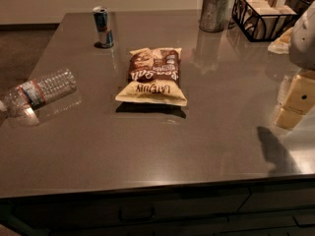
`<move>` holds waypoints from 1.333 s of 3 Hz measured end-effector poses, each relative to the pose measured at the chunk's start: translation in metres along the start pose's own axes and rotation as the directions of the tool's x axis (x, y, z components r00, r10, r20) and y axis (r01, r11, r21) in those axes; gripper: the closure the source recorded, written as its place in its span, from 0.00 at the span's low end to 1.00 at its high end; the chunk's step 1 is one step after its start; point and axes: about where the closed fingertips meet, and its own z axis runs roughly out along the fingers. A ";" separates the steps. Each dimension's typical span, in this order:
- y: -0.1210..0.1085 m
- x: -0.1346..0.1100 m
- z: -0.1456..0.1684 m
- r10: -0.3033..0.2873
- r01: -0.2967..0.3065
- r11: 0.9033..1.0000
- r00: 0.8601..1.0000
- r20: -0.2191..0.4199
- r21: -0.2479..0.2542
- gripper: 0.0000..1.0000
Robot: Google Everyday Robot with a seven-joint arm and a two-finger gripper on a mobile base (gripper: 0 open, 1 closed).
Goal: Pick water bottle
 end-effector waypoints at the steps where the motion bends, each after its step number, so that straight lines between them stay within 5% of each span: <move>1: 0.000 0.000 0.000 0.000 0.000 1.000 1.000 0.000 0.000 0.00; 3: -0.023 -0.067 0.027 -0.113 0.113 0.994 0.993 0.045 0.010 0.00; 4: -0.040 -0.115 0.047 -0.186 0.186 0.983 0.981 0.063 0.006 0.00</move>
Offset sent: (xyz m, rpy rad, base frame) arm 0.0407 0.0587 -0.0091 0.0101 -0.0371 0.1257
